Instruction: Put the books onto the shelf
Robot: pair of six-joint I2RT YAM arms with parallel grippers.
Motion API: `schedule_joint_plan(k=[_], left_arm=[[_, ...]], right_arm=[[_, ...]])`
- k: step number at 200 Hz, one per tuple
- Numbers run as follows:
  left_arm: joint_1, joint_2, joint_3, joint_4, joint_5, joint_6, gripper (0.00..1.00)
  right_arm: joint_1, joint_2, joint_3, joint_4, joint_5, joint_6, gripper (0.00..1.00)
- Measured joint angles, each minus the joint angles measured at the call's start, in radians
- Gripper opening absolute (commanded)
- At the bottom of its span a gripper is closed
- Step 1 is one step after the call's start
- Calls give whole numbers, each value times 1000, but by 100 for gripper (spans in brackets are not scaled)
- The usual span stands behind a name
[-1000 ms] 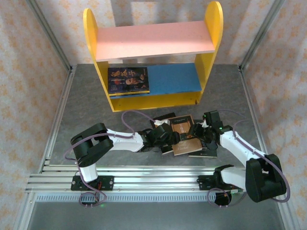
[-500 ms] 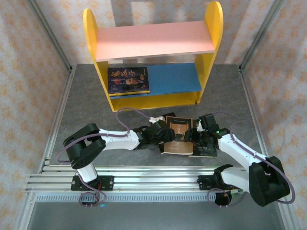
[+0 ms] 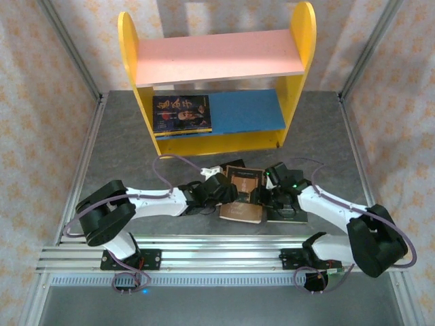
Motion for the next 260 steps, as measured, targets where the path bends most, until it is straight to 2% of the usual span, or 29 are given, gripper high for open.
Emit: schedule_joint_plan(k=[17,54,89,197,260], left_arm=[[1,-26,-29,-29,-10,-2,56],[1,-99,-59,-96,-39,-2,58],[9,-149,-68,-127,-58,-2,58],[21,-35,-65,-99,-26,-2,57],[30,-5,-49,-52,-6,0,56]], right_arm=[[24,19,16,18,-1,3,44],[38,30,50,29,13,1,56],[38,30,72,21,47,-12,57],[38,104,75,35,63,-26,29],[66,151,82,120,63,-23,21]])
